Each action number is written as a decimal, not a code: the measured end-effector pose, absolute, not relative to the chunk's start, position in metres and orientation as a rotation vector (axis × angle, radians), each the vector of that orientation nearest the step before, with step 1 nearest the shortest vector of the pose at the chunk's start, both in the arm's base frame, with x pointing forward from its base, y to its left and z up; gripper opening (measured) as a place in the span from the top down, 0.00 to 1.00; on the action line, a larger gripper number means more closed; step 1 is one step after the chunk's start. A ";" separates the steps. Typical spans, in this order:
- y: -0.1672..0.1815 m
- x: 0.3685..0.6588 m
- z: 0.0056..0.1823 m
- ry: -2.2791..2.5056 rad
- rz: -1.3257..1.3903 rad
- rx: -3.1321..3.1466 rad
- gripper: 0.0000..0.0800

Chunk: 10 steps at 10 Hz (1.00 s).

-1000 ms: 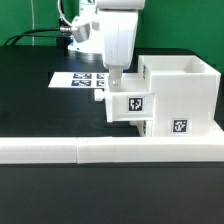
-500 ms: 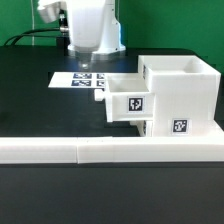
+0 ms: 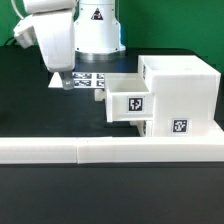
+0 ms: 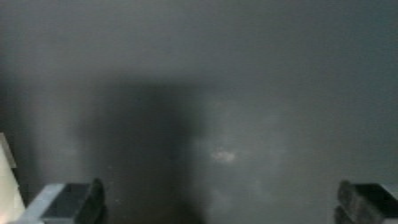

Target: Assemble drawer

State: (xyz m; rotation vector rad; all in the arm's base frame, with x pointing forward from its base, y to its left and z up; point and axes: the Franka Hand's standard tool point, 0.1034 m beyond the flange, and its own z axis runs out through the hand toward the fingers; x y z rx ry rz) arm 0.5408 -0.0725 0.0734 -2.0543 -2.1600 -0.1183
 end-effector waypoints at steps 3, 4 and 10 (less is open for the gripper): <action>-0.069 0.536 0.057 -2.061 -0.147 -2.060 0.19; -0.062 0.535 0.055 -2.045 -0.144 -2.071 0.19; -0.012 0.544 0.057 -2.025 -0.169 -2.076 0.19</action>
Offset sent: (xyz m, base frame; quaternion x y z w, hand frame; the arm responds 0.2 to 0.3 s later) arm -0.0016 0.0254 -0.0074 -0.0068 0.0020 0.0451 0.9990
